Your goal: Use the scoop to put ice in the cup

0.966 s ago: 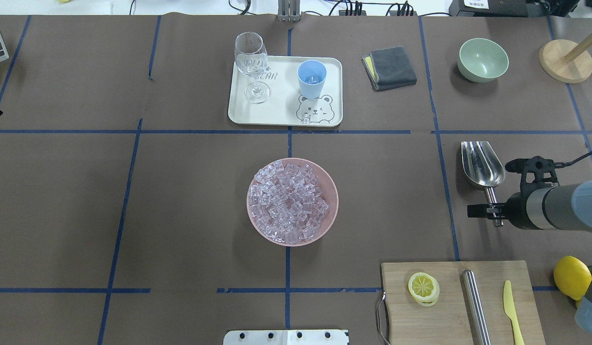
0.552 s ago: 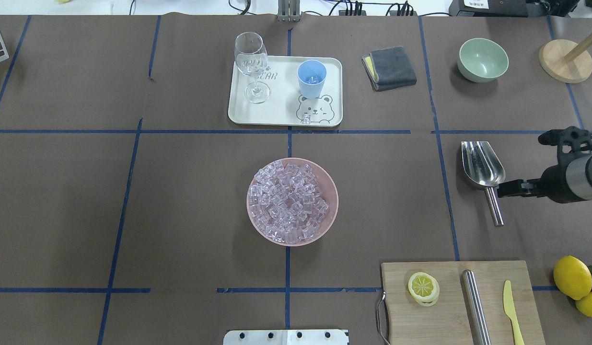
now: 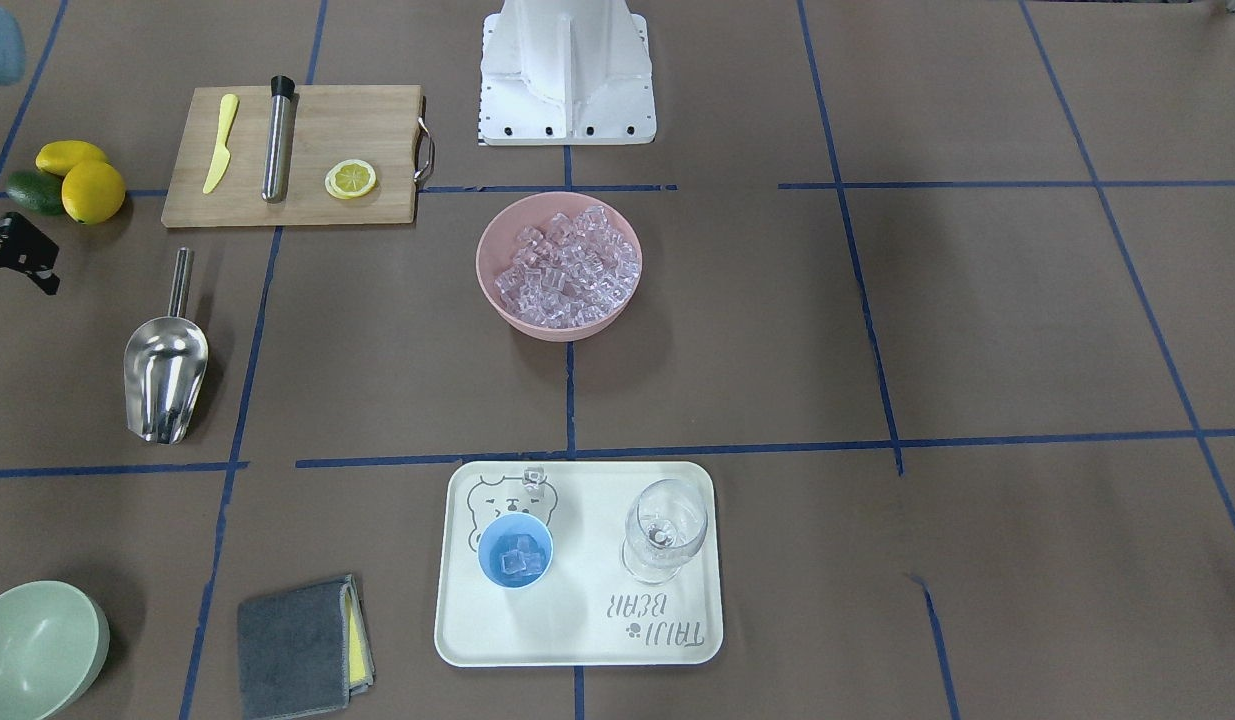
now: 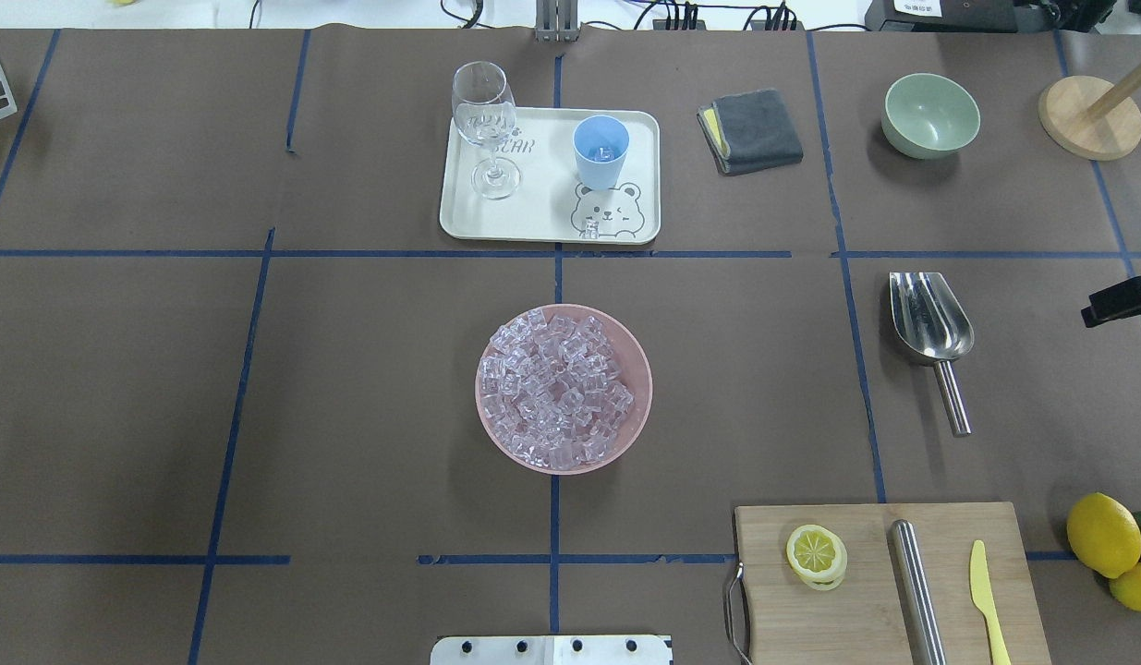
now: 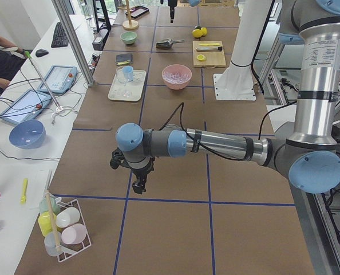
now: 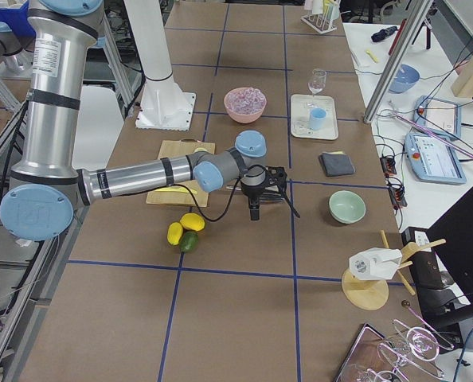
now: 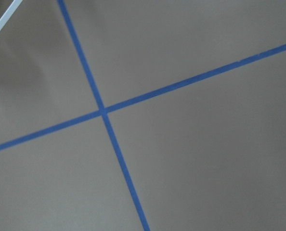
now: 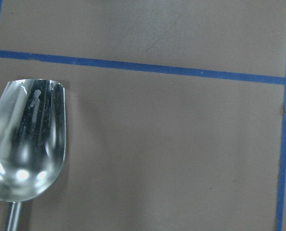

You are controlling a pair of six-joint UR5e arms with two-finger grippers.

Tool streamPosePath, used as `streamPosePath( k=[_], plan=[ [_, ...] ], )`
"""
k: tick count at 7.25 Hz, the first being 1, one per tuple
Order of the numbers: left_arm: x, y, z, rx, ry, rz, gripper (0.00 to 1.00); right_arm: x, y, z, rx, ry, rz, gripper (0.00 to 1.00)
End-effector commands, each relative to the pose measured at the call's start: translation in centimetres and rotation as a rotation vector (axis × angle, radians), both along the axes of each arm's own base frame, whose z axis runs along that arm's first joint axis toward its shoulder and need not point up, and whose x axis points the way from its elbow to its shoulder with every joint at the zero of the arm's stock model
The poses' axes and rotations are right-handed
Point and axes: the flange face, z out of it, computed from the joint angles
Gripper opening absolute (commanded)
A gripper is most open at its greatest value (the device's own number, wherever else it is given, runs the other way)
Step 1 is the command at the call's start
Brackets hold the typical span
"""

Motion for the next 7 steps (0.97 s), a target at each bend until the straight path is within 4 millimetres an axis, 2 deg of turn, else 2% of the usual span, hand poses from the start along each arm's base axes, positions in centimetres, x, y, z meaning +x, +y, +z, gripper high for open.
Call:
streamPosePath(
  k=[1, 3, 4, 5, 7],
  plan=[
    [-0.1, 0.4, 0.7, -0.015, 0.002, -0.005, 1.00, 7.6, -1.6, 3.4, 0.000, 0.025, -0.071, 1.00],
    [-0.1, -0.2, 0.0, -0.006, 0.000, -0.009, 1.00, 11.3, -2.6, 7.0, -0.015, 0.017, -0.155, 1.00],
    [0.0, -0.6, 0.9, -0.010, 0.000, -0.005, 1.00, 12.8, -2.4, 9.2, 0.002, 0.014, -0.206, 1.00],
    [0.0, -0.9, 0.7, 0.028, 0.000, -0.009, 1.00, 13.8, -2.2, 9.1, -0.032, 0.004, -0.184, 1.00],
    [0.0, -0.4, 1.0, 0.040, 0.000, -0.004, 1.00, 14.0, -4.0, 7.0, -0.031, -0.011, -0.177, 1.00]
  ],
)
